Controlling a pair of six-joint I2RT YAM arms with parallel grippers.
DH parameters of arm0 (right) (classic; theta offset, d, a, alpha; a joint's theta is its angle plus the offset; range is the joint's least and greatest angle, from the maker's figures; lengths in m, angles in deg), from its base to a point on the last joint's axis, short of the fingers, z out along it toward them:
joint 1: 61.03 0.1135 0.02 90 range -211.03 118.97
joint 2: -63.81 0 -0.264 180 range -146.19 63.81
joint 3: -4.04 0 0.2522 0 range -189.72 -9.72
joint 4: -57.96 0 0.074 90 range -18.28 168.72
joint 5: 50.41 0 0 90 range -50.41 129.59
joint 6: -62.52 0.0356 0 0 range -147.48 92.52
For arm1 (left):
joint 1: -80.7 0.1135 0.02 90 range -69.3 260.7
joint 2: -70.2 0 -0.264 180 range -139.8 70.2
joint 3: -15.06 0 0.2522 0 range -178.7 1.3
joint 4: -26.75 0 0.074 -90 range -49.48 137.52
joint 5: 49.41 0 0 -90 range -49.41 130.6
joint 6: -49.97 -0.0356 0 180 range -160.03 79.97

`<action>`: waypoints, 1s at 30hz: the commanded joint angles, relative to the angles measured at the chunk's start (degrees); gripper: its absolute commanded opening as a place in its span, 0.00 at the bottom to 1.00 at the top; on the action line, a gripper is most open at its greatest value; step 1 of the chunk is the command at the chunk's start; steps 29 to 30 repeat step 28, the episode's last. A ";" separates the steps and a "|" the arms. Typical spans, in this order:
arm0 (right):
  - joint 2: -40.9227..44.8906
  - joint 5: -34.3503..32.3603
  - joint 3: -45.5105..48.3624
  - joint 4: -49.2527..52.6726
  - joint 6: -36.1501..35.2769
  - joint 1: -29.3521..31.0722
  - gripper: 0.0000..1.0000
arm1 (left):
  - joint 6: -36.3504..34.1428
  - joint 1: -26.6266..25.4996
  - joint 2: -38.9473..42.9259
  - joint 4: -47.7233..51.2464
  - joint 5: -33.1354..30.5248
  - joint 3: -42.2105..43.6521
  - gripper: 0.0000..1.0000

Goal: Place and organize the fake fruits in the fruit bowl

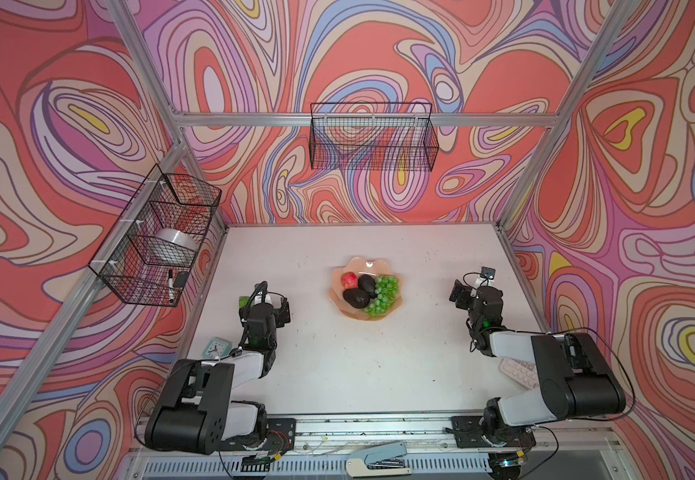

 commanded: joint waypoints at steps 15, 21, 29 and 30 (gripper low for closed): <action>-11.84 -1.60 0.65 -20.16 -3.19 -0.53 0.98 | -1.65 1.50 -8.60 -6.88 0.91 -5.40 1.00; -12.00 0.12 -1.71 -15.90 -3.97 -0.48 0.98 | -1.36 1.50 -8.24 -5.63 0.94 -5.64 1.00; -11.96 -1.40 -2.33 -14.83 -3.27 -0.50 0.98 | -1.45 1.50 -8.30 -6.17 1.02 -5.47 1.00; -11.96 -1.40 -2.33 -14.83 -3.27 -0.50 0.98 | -1.45 1.50 -8.30 -6.17 1.02 -5.47 1.00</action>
